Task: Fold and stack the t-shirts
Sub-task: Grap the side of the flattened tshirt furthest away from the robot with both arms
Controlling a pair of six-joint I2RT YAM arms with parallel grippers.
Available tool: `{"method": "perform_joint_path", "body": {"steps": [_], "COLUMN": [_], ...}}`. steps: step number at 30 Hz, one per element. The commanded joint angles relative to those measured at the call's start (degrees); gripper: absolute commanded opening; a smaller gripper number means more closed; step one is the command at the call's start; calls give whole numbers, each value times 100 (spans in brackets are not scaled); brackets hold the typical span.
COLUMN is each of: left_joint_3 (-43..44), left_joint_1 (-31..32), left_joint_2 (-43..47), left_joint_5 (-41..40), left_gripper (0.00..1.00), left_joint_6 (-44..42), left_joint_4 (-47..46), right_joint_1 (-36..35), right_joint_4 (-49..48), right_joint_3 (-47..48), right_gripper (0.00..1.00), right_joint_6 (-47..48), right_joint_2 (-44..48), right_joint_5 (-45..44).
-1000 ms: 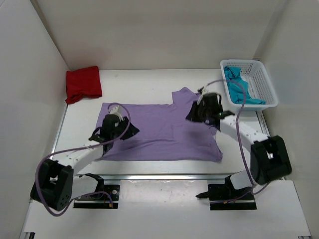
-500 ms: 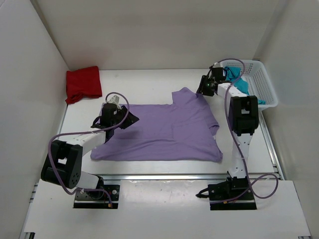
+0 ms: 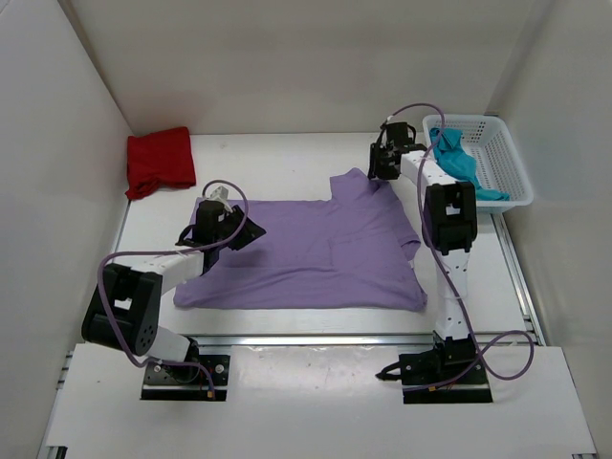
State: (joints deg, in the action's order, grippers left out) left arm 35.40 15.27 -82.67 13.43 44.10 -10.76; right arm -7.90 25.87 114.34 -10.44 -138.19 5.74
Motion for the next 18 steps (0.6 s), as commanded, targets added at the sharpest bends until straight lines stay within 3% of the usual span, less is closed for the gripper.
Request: {"method": "perform_joint_path", "body": {"steps": [1, 10, 14, 18], "left_joint_3": [-111, -86, -69, -16], "left_joint_1": [-59, -41, -94, -164], "left_joint_2": [32, -3, -82, -74], "left_joint_5": [160, 160, 222, 177], "left_gripper": [40, 38, 39, 39], "left_joint_6": [47, 99, 152, 231], "left_joint_4": [-198, -259, -330, -365], "right_joint_1": [-9, -97, -71, 25], "right_joint_4": [347, 419, 664, 806], "right_joint_3": [60, -166, 131, 518], "right_gripper": [38, 37, 2, 0], "right_joint_6": [252, 402, 411, 218], "right_joint_2": [320, 583, 531, 433], "right_joint_5": [-99, -239, -205, -73]}}
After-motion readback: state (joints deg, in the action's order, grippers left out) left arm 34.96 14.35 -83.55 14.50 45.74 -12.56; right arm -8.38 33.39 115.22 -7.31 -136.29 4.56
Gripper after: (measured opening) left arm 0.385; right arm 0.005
